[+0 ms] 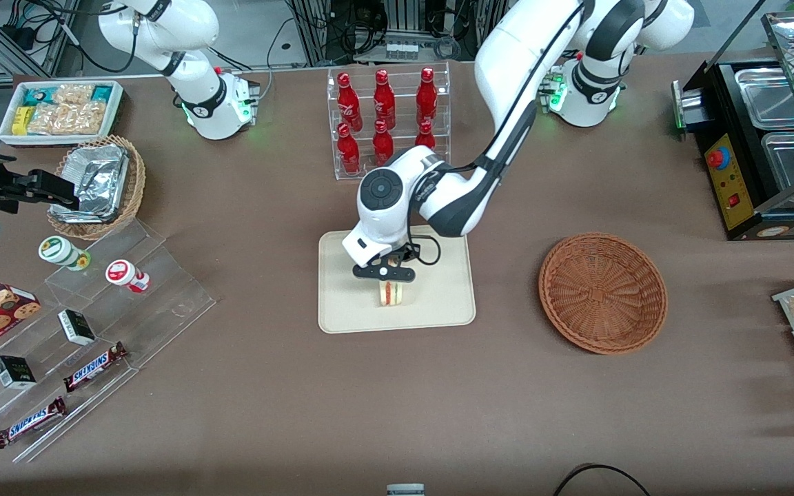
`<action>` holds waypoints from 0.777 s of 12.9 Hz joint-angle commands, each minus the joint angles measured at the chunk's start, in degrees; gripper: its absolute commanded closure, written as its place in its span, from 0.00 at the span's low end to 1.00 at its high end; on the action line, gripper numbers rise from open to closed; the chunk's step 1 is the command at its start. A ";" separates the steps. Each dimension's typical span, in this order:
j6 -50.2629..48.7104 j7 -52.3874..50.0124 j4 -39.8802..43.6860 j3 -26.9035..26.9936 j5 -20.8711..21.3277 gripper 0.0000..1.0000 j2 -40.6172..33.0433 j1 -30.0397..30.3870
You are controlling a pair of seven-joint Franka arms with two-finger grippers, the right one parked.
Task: Place sandwich from basket to tray
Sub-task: 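Lower the sandwich onto the tray and open the left gripper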
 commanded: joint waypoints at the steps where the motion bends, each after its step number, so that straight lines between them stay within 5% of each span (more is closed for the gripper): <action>1: -0.55 -1.00 1.91 0.99 0.15 1.00 1.76 -1.43; 4: -0.99 -1.00 1.82 1.08 0.24 1.00 1.67 -1.44; 5: -0.99 -1.09 1.82 1.08 0.24 0.61 1.67 -1.44; 6: -0.99 -1.44 1.82 1.08 0.41 0.01 1.58 -1.44; 10: -3.97 -1.79 2.34 1.51 0.15 0.00 -0.95 -0.74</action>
